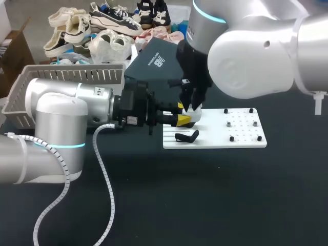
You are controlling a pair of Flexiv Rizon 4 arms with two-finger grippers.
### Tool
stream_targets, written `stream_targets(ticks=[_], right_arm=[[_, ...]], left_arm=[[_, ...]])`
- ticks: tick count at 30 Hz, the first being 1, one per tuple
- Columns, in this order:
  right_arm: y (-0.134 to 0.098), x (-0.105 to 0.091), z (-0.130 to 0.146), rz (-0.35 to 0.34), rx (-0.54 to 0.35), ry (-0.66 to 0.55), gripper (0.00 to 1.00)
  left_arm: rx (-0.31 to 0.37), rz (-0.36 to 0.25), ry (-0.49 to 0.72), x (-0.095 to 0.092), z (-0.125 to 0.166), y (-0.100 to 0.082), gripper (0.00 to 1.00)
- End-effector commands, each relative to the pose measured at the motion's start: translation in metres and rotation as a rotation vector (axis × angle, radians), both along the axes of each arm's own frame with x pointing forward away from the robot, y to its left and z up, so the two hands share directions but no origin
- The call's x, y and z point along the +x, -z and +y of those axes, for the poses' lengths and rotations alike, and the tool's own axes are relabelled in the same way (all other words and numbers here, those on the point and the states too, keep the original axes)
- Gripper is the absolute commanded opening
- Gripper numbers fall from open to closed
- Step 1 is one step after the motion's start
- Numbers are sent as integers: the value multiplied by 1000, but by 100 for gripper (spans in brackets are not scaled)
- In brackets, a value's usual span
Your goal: Pick up each earbud case from the left stands, insert the matching earbuds, close the lid, and place the case in the box.
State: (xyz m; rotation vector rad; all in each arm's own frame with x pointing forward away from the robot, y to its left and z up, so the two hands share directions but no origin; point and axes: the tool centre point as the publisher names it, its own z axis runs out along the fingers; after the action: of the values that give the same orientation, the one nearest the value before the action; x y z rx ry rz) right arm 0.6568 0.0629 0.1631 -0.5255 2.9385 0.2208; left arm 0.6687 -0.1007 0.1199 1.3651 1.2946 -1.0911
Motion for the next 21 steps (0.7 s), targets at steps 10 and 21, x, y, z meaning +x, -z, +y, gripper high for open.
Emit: stream_targets(ticks=[10, 21], right_arm=[[1, 1, 2, -2, -3, 0, 35], [-27, 3, -18, -87, 24, 87, 82]], left_arm=[[-1, -3, -6, -2, 0, 0, 0], [-1, -3, -6, -2, 0, 0, 0]])
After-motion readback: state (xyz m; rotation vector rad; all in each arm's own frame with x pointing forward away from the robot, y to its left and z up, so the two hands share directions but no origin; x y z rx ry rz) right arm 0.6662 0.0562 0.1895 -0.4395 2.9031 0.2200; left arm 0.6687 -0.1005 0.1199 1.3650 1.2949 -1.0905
